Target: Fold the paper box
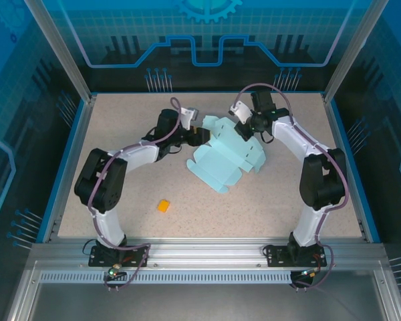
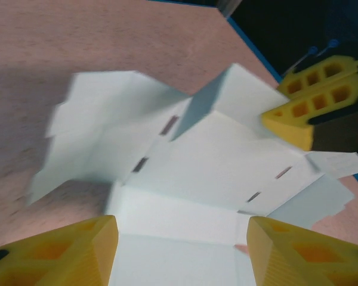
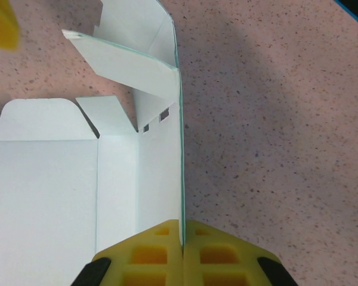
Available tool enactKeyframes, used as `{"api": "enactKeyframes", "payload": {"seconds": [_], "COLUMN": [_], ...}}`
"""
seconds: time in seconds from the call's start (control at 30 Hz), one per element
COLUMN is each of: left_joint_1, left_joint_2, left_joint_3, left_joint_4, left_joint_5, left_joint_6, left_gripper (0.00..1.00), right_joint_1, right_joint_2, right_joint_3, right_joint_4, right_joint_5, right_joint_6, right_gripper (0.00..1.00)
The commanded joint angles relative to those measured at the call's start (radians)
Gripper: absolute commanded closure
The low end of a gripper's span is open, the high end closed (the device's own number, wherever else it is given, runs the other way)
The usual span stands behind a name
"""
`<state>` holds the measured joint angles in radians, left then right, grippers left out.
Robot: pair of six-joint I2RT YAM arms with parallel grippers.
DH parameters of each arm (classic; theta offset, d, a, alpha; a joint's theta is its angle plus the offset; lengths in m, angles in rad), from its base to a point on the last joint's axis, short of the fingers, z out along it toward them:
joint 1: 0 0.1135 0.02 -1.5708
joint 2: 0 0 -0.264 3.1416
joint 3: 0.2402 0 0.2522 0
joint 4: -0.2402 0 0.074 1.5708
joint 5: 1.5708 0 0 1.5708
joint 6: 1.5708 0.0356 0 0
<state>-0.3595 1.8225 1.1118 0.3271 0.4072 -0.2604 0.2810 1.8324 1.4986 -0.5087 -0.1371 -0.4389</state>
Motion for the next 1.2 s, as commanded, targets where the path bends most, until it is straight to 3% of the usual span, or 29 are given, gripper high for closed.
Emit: {"api": "enactKeyframes", "payload": {"seconds": [0.0,0.2,0.33,0.57,0.7,0.9,1.17], "left_joint_1": [0.035,0.085,0.100,0.129,0.137,0.139,0.139], "left_joint_2": [-0.083,-0.147,-0.136,-0.080,-0.048,-0.073,-0.133], "left_joint_3": [-0.077,-0.162,-0.138,-0.097,-0.057,-0.074,-0.087], "left_joint_4": [0.050,0.076,-0.004,-0.044,-0.085,-0.087,-0.163], "left_joint_5": [-0.083,-0.216,-0.281,-0.284,-0.269,-0.300,-0.363], "left_joint_6": [-0.031,-0.079,-0.077,-0.089,-0.100,-0.093,-0.068], "left_gripper": [0.39,0.38,0.35,0.31,0.22,0.07,0.04], "right_joint_1": [0.036,0.086,0.132,0.204,0.235,0.251,0.257], "right_joint_2": [-0.041,-0.039,-0.051,-0.093,-0.079,-0.069,-0.068], "right_joint_3": [-0.003,-0.014,-0.077,-0.219,-0.248,-0.267,-0.289], "right_joint_4": [-0.005,0.036,0.132,0.366,0.441,0.493,0.535], "right_joint_5": [0.099,0.223,0.346,0.473,0.545,0.590,0.605], "right_joint_6": [-0.058,-0.107,-0.177,-0.302,-0.368,-0.402,-0.425], "right_gripper": [1.00,1.00,1.00,1.00,1.00,1.00,1.00]}}
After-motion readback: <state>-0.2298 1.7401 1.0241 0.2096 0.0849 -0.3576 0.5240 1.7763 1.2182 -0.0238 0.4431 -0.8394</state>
